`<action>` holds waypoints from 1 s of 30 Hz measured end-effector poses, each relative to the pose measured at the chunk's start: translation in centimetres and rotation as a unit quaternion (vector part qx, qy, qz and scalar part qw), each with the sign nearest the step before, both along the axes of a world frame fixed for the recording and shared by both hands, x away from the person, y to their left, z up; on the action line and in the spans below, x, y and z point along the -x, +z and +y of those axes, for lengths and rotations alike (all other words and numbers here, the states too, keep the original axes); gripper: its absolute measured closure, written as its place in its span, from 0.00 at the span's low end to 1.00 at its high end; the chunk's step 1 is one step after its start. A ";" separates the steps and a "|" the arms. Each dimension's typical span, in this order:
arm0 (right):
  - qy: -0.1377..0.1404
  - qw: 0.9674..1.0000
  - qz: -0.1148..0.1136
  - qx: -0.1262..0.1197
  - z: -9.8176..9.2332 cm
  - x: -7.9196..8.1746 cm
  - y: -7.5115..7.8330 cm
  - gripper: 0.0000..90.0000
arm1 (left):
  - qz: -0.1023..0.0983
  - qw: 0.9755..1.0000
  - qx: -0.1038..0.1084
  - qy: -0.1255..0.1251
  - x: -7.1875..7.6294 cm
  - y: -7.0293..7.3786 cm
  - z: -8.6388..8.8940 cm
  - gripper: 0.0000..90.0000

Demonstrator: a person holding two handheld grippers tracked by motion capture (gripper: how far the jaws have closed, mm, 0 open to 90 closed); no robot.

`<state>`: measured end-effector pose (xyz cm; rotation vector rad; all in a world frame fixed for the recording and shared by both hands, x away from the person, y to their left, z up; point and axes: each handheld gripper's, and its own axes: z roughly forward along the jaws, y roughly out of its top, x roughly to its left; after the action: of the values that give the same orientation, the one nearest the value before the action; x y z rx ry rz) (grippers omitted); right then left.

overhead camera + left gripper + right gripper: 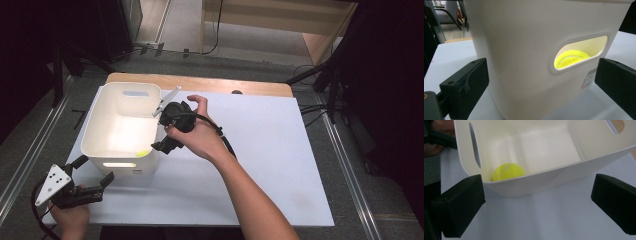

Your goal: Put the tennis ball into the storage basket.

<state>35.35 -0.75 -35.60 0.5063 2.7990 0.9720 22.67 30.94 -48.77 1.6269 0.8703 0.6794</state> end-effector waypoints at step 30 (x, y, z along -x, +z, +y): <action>-0.070 0.997 0.001 -0.037 -7.0 1.8 -3.2 0.00 | 0.001 1.000 -0.005 -0.001 0.1 0.0 0.0 0.00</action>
<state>33.55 -7.75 -38.77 0.7011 2.6948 1.0471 22.59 30.96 -48.75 1.6375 0.8692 0.6817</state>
